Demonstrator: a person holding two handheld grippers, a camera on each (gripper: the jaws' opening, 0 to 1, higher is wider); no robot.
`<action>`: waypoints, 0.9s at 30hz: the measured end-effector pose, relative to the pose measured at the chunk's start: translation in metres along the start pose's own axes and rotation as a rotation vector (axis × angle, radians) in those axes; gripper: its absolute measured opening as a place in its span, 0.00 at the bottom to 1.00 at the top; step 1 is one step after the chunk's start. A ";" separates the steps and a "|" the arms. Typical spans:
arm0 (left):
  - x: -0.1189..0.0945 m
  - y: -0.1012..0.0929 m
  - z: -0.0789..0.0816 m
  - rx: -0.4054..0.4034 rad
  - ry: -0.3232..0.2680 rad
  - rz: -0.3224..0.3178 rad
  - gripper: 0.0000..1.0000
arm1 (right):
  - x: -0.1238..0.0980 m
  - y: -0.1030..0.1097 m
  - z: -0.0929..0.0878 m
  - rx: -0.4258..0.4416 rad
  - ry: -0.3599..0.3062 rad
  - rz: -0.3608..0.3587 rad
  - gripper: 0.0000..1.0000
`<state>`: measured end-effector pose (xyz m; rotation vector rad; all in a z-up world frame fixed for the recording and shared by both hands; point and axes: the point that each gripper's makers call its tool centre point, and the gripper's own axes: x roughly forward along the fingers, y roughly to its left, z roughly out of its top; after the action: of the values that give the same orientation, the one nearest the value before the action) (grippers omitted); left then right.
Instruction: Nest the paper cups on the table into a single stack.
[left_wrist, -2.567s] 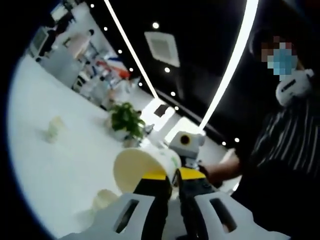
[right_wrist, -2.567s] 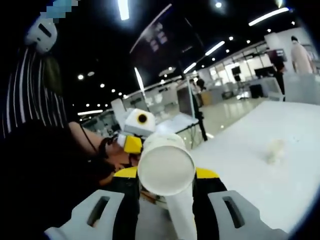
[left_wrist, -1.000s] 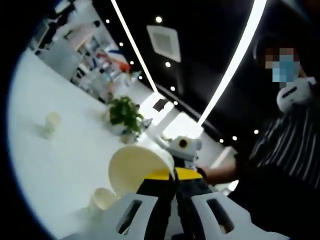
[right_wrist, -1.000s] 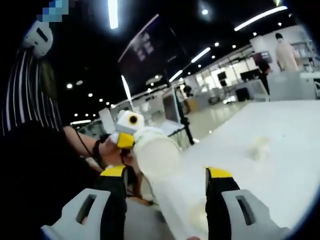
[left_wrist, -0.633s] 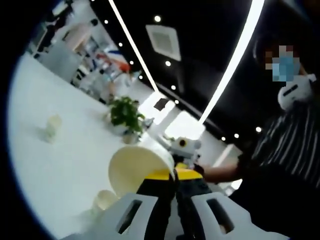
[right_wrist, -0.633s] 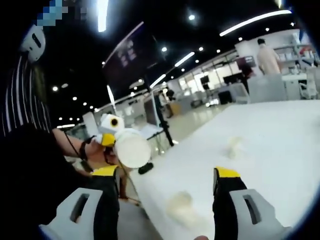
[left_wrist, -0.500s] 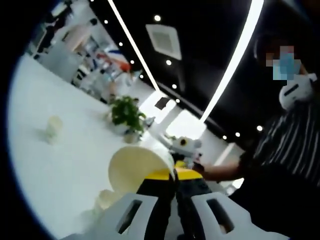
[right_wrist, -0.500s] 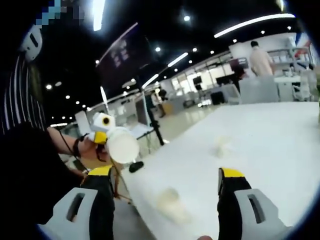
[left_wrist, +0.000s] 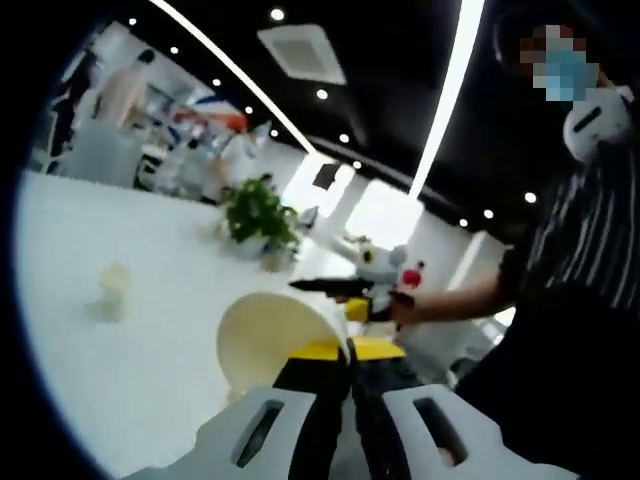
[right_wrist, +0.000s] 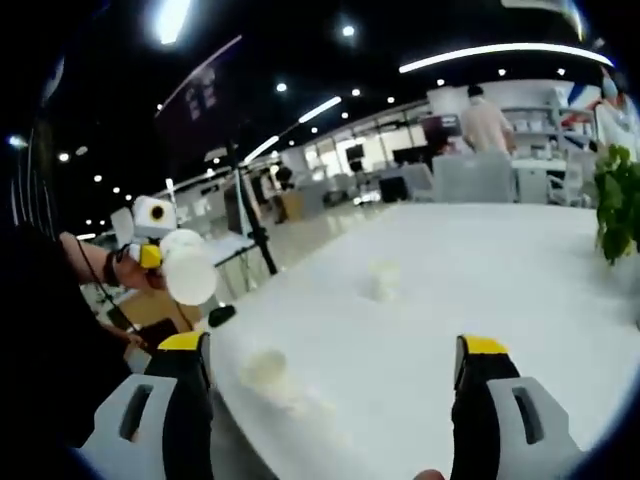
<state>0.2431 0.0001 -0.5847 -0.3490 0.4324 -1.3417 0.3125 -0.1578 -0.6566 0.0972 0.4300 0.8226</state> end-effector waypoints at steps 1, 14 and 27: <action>0.002 0.003 -0.002 0.019 0.026 0.020 0.00 | 0.000 -0.001 -0.002 -0.006 0.007 -0.004 1.00; 0.015 0.037 -0.035 0.110 0.270 0.152 0.00 | -0.008 -0.017 -0.011 -0.002 0.021 -0.049 0.99; 0.036 0.050 -0.082 0.274 0.568 0.173 0.00 | -0.014 -0.026 -0.016 -0.011 0.015 -0.061 0.98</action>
<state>0.2511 -0.0255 -0.6840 0.3033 0.7207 -1.2980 0.3151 -0.1871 -0.6730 0.0672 0.4403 0.7664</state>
